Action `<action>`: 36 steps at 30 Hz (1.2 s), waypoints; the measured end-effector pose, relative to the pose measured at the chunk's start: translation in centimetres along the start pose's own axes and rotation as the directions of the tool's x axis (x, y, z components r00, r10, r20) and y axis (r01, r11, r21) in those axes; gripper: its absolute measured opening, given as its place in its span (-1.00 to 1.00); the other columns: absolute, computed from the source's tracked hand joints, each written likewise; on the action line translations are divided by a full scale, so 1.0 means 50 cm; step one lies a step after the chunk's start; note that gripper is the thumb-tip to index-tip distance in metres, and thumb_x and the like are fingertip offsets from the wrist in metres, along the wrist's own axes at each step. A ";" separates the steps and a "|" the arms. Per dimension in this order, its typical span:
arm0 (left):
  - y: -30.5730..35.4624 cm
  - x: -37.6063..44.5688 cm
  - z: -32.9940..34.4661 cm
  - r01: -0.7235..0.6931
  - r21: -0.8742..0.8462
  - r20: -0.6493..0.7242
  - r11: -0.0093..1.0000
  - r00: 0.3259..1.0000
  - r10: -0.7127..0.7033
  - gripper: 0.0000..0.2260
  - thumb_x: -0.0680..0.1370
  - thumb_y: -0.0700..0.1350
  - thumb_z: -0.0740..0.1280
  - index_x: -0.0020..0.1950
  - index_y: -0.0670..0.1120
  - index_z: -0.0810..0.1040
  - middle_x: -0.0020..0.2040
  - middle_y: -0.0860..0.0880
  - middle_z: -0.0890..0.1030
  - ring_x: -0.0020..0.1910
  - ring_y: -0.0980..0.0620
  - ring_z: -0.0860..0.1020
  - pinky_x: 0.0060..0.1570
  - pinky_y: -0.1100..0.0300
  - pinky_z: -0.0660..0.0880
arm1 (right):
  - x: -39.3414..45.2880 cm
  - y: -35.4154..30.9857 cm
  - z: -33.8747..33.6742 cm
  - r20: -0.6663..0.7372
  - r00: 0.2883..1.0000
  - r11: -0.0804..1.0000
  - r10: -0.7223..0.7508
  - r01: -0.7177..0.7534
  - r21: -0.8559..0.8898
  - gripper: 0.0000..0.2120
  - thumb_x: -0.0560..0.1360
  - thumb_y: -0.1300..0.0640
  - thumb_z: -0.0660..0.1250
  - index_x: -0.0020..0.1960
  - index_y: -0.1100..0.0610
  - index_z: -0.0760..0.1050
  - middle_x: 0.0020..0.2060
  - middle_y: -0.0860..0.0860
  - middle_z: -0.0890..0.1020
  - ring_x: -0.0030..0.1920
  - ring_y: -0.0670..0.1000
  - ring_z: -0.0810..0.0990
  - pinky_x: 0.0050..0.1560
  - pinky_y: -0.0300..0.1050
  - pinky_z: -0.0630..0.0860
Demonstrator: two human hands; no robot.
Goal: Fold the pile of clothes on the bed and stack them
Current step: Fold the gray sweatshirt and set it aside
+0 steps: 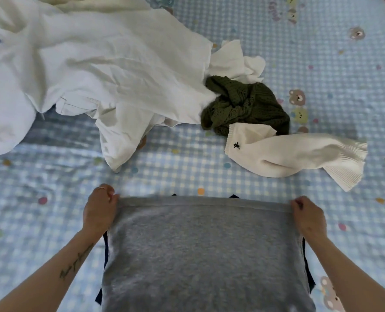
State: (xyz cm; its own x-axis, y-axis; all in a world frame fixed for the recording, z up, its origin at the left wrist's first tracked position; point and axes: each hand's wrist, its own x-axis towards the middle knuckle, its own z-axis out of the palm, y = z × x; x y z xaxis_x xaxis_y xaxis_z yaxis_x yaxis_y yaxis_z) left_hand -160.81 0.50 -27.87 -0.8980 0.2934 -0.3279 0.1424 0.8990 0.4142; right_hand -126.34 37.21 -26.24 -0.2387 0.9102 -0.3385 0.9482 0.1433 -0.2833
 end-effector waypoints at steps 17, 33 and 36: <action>-0.156 -0.482 0.091 -0.817 0.184 0.247 0.546 0.576 0.779 -0.73 0.59 -0.17 0.02 0.22 -0.10 0.39 0.18 -0.09 0.59 0.17 -0.11 0.51 0.31 0.20 0.16 | -0.415 0.187 0.054 0.454 0.640 0.634 -0.620 0.750 -0.191 -0.45 0.58 -0.18 0.00 0.39 0.15 0.36 0.41 -0.02 0.35 0.51 -0.12 0.05 0.40 -0.13 0.08; -0.255 -0.534 0.002 -0.738 0.235 0.325 0.633 0.673 0.664 -0.50 0.11 -0.42 0.31 0.02 -0.15 0.52 -0.06 -0.01 0.35 -0.15 -0.03 0.36 -0.27 0.18 0.50 | -0.490 0.270 -0.001 0.499 0.659 0.692 -0.563 0.706 -0.152 -0.37 0.39 0.41 0.31 0.43 0.19 0.27 0.43 0.04 0.24 0.38 0.15 0.39 0.30 -0.25 0.36; -0.217 -0.561 0.020 -0.703 0.191 0.327 0.685 0.703 0.631 -0.54 0.33 -0.27 0.09 0.20 -0.11 0.46 0.15 -0.07 0.48 0.05 -0.07 0.43 0.08 0.15 0.35 | -0.502 0.247 0.021 0.417 0.712 0.699 -0.565 0.682 -0.215 -0.43 0.60 -0.13 -0.03 0.48 0.20 0.21 0.48 0.08 0.21 0.49 0.07 0.21 0.46 -0.04 0.10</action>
State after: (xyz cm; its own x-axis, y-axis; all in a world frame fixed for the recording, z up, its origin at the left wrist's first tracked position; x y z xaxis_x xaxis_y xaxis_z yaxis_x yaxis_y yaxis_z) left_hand -136.74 -17.17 -24.00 -0.4055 0.8800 -0.2473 0.8087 0.4715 0.3517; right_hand -108.86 15.72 -22.16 -0.7933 0.4049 -0.4547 0.5455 0.8042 -0.2357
